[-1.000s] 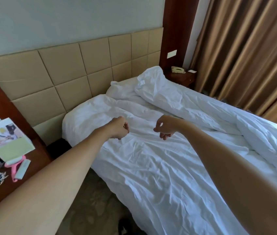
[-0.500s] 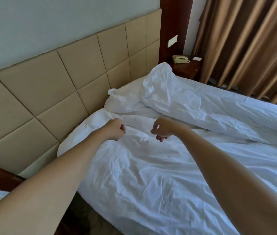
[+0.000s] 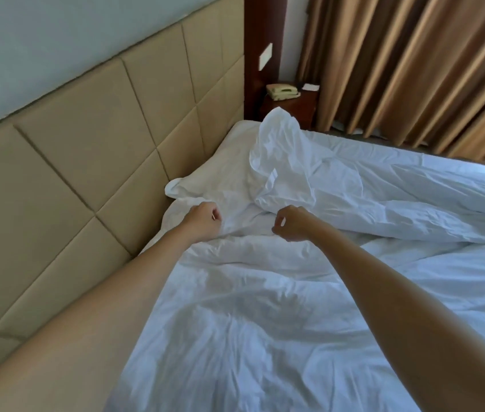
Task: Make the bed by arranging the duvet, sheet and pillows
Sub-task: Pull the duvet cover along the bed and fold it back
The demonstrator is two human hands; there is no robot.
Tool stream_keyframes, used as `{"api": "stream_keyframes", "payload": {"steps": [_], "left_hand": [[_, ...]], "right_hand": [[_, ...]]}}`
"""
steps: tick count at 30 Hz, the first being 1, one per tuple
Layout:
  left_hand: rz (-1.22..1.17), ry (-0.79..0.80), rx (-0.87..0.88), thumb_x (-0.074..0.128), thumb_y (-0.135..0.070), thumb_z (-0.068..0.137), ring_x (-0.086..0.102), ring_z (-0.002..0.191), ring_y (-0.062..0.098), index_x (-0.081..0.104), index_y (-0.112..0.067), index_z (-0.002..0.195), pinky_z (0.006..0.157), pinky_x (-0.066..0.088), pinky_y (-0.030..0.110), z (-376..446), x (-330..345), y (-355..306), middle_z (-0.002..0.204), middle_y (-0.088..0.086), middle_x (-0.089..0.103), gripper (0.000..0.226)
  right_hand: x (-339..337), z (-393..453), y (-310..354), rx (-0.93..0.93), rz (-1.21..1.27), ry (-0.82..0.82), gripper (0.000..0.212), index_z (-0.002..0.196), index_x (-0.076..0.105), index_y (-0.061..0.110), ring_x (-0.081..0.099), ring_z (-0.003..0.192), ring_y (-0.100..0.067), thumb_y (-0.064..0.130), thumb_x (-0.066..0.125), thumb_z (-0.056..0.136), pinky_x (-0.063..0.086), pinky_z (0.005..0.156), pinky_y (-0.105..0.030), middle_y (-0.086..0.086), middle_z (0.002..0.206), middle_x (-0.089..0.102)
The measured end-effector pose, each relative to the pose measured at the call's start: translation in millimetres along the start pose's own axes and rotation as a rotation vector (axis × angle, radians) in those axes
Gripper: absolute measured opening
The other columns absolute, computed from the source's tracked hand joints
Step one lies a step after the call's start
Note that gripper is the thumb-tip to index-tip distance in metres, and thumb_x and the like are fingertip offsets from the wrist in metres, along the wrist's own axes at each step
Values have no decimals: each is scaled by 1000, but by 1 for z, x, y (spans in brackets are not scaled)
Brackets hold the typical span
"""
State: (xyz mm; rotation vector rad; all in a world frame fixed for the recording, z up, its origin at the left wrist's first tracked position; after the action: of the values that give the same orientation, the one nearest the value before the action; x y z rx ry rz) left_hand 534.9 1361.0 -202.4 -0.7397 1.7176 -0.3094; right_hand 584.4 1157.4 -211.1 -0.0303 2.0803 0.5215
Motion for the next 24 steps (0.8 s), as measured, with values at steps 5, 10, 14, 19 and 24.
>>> {"api": "stream_keyframes", "payload": {"steps": [5, 10, 14, 19, 24], "left_hand": [[-75, 63, 7, 46, -16, 93, 48, 71, 13, 56, -13, 93, 56, 37, 25, 85, -25, 58, 77, -3, 52, 10], [-89, 161, -7, 49, -23, 95, 47, 75, 17, 47, -14, 92, 59, 38, 28, 175, -21, 77, 82, -1, 49, 10], [-85, 221, -37, 51, -44, 92, 54, 89, 20, 46, -14, 107, 76, 44, 35, 245, 13, 71, 102, 3, 54, 34], [-120, 224, -111, 47, -73, 80, 46, 124, 27, 31, -18, 142, 104, 40, 47, 328, 46, 66, 140, 5, 42, 85], [-13, 96, -156, 47, -89, 66, 16, 146, 30, 14, -26, 152, 116, 16, 53, 400, 64, 53, 157, 7, 23, 112]], "right_hand": [[-9, 79, 45, 115, 12, -16, 39, 131, 56, 11, 55, 119, -29, 29, 56, 96, 42, 90, -31, -11, 134, 55], [-14, 166, 61, 169, 100, -91, 49, 137, 45, 17, 54, 118, -30, 33, 59, 93, 46, 91, -35, -11, 139, 47], [-22, 225, 37, 214, 95, -198, 59, 142, 36, 23, 48, 124, -32, 38, 61, 91, 47, 97, -46, -10, 141, 41], [-36, 295, -11, 295, 102, -307, 76, 149, 25, 22, 38, 132, -33, 49, 63, 89, 43, 101, -48, -10, 146, 32], [-10, 364, -39, 367, 220, -217, 109, 155, 2, 29, 14, 147, -33, 63, 70, 77, 32, 113, -53, -6, 161, 5]]}}
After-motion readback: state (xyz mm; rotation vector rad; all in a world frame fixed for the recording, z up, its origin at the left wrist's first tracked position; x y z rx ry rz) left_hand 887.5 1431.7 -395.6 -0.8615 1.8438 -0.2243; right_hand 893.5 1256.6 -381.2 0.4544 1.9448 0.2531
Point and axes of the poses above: each hand's wrist, its own z-axis towards the middle knuckle, its own x-axis out of the palm, y = z × x, the point moved 8 cm from there along z, towards the middle knuckle
